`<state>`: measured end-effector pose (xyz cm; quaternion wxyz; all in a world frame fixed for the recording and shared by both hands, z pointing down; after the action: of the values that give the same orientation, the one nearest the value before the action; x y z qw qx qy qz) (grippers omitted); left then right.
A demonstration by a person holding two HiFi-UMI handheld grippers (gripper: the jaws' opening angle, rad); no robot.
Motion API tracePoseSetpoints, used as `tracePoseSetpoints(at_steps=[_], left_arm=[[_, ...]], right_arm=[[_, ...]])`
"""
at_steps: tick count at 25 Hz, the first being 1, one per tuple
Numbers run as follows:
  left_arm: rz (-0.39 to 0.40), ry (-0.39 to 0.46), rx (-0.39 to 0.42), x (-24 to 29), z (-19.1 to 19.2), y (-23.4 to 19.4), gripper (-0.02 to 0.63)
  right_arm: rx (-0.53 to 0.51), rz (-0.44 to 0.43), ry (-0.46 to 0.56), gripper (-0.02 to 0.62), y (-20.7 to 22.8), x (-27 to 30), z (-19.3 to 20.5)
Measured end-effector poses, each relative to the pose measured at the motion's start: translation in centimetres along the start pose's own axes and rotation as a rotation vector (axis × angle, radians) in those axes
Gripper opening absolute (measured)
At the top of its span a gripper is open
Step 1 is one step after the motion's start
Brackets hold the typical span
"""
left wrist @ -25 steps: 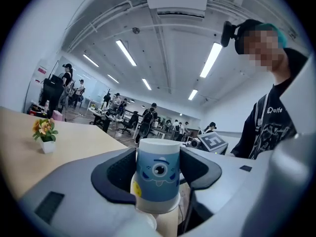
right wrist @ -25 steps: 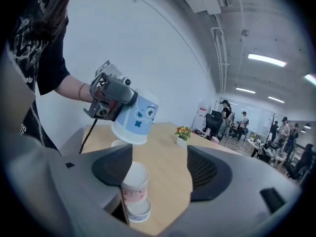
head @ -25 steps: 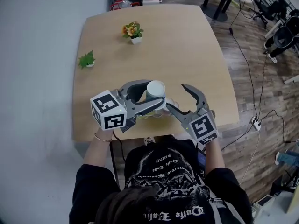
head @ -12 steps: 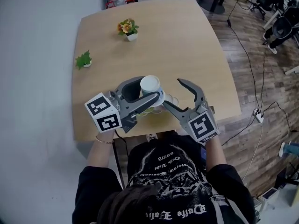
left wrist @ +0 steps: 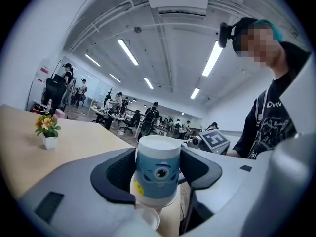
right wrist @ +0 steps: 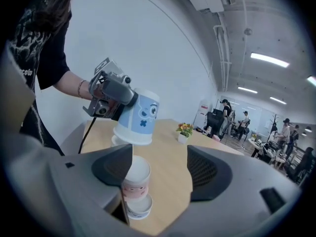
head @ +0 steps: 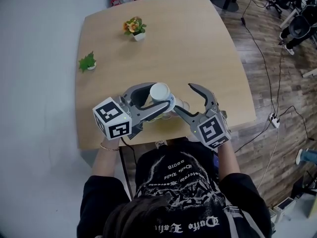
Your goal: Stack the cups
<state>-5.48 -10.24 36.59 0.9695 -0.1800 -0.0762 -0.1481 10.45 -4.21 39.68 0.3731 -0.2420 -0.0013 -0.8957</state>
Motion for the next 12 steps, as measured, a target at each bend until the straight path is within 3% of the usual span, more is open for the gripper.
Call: tracePoseSetpoints(at_steps=[5, 12], left_arm=[[-0.005, -0.024, 0.055, 0.6, 0.0, 0.3, 0.282], [-0.023, -0.085, 0.132, 0.9, 0.8, 0.7, 0.282]], right_arm=[[0.012, -0.046, -0.048, 0.351, 0.3, -0.5, 0.7], [0.079, 0.043, -0.023, 0.351, 2.5, -2.6, 1.5]])
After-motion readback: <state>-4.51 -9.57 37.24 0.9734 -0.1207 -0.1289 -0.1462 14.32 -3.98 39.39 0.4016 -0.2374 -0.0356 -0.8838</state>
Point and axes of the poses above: the fingertips, and each gripper's own axes: x forward along the fingers, y to its right, z out of its underside, the point moved 8 cm from there along -x, backward along the fingers, and after that the axes turned 8 degrees about -z, right-handed, at the moved point
